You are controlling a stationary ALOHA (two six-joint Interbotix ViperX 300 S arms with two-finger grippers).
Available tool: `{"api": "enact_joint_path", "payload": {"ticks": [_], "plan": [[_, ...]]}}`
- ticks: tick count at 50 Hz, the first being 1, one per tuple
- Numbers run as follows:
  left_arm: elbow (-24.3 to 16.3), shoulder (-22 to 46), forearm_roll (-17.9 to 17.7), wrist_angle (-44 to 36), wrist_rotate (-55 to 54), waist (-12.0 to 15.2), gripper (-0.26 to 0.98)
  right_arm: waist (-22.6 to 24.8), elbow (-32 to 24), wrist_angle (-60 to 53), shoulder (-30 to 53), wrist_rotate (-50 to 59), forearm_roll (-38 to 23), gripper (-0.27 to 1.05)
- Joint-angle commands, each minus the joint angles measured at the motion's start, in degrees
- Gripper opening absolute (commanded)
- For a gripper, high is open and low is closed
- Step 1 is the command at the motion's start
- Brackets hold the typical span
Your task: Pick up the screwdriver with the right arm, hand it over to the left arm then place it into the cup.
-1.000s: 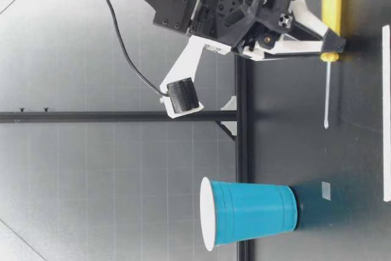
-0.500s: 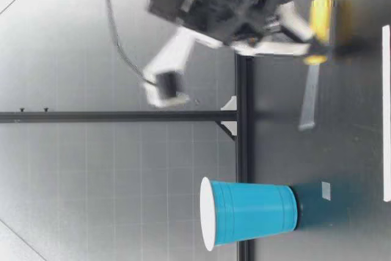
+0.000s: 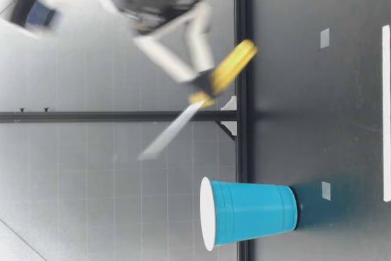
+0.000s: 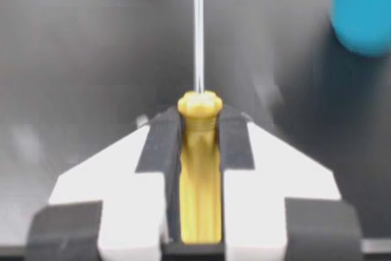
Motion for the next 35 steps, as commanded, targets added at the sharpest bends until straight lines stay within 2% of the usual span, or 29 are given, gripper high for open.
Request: {"api": "enact_joint_path", "payload": {"ticks": [1,13,22,35], "plan": [[-2.7,2.1,-0.1,-2.1,-0.1,0.1,0.68,2.0,0.4,-8.4,-1.9,1.2,-0.2,0.03],[-6.3,9.5,0.8,-8.8,-2.4,-0.3,0.68,4.1,1.2,-21.4,-0.6,1.9,-0.4,0.03],[-9.8,14.4,3.0,-11.3,-4.8,-1.2,0.68,4.2,-0.3,-21.6,0.6,1.7,-2.2,0.03],[-13.5,18.4,3.3,-11.6,-6.0,-1.3,0.68,4.3,-3.6,-21.6,3.1,1.4,-4.3,0.03]]}}
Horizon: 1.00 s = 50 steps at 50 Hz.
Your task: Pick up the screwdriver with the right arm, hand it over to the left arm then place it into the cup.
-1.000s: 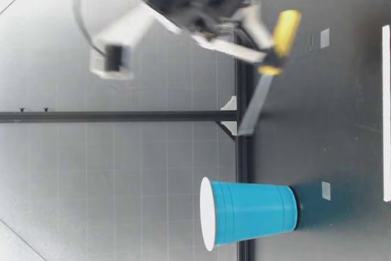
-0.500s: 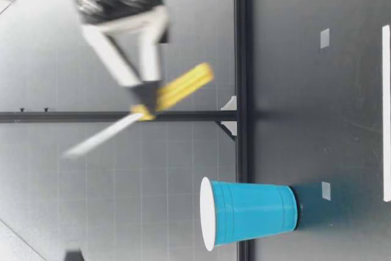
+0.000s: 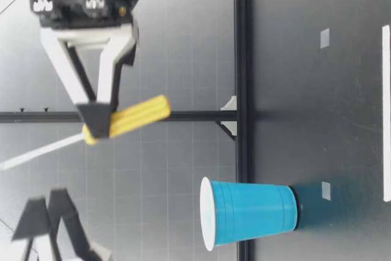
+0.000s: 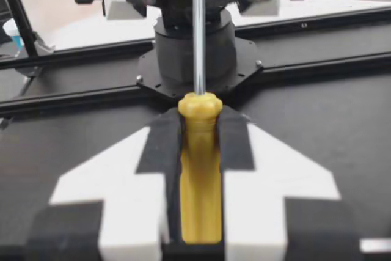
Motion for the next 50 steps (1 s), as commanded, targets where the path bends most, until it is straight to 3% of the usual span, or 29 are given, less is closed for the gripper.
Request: {"api": "enact_joint_path", "payload": {"ticks": [1,31,36,50], "plan": [[-2.1,0.4,0.1,-0.5,0.0,-0.2,0.68,0.2,-2.1,-0.7,0.1,-0.1,-0.4,0.03],[-4.4,2.5,0.7,-1.9,-0.2,-1.4,0.64,-0.6,-4.9,0.9,1.7,-1.2,-0.4,0.03],[-4.7,2.9,0.7,-2.0,-0.2,-1.4,0.54,-0.7,-5.0,1.2,1.7,-1.2,-0.4,0.03],[-4.7,2.8,0.7,-2.2,-0.2,-1.4,0.13,-0.7,-5.0,1.5,1.7,-1.1,-0.4,0.03]]}}
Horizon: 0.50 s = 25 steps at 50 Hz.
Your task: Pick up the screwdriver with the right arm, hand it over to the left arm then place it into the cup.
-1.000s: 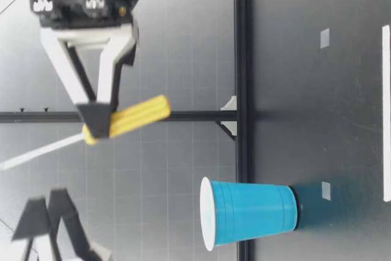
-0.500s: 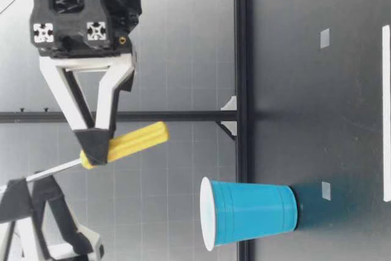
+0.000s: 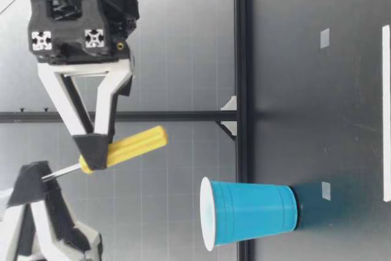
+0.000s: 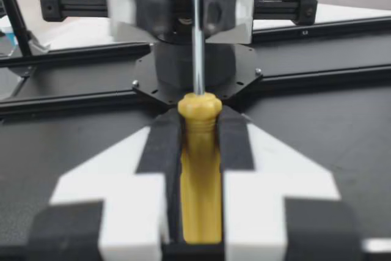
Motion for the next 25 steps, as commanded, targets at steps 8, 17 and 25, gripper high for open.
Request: {"api": "enact_joint_path", "payload": {"ticks": [8,17,25], "plan": [[-1.2,-0.5,0.1,-0.5,-0.2,-0.2,0.08,-0.4,-1.4,-0.3,-0.6,0.5,0.4,0.04],[-1.1,-0.5,0.1,-0.5,-0.2,-0.3,0.08,-0.5,-1.4,0.0,-0.8,0.5,0.6,0.14],[-1.0,-0.5,0.1,-0.5,-0.2,-0.2,0.08,-0.5,-1.4,0.1,-0.7,0.8,0.9,0.43]]}}
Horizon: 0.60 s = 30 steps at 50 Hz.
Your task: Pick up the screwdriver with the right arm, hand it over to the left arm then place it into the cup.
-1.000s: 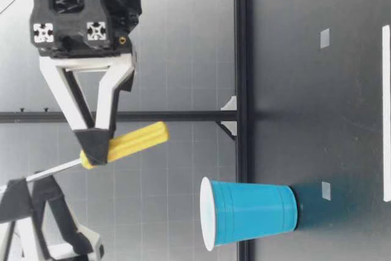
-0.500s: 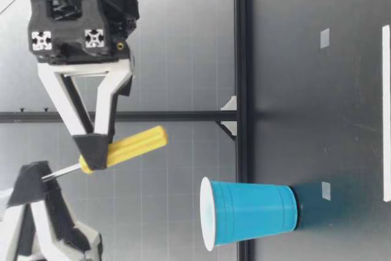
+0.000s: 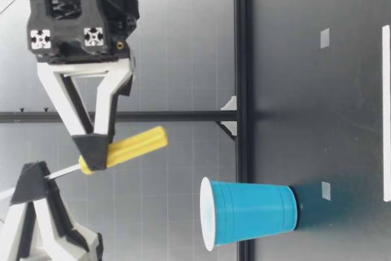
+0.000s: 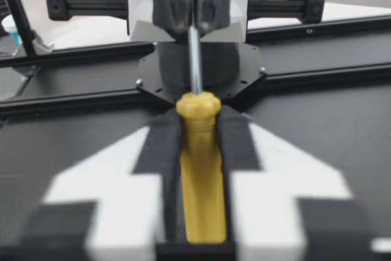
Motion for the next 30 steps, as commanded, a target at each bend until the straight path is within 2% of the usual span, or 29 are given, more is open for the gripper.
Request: {"api": "enact_joint_path", "payload": {"ticks": [1,8,19,30], "plan": [[-0.9,-0.5,0.1,-0.6,-0.1,-0.2,0.08,-0.5,-1.4,-0.2,-0.8,0.0,0.4,0.48],[0.0,-0.7,-0.5,-0.6,1.0,-0.1,0.08,-0.5,-1.1,-0.2,-1.7,-0.1,1.9,0.72],[3.6,-2.6,-4.5,-0.7,4.5,3.5,0.08,-0.4,1.7,-0.3,-5.7,0.0,2.2,0.71],[7.5,-7.2,-9.3,-0.8,11.7,11.3,0.08,-0.4,5.5,-1.1,-10.7,-0.1,3.3,0.71]]}}
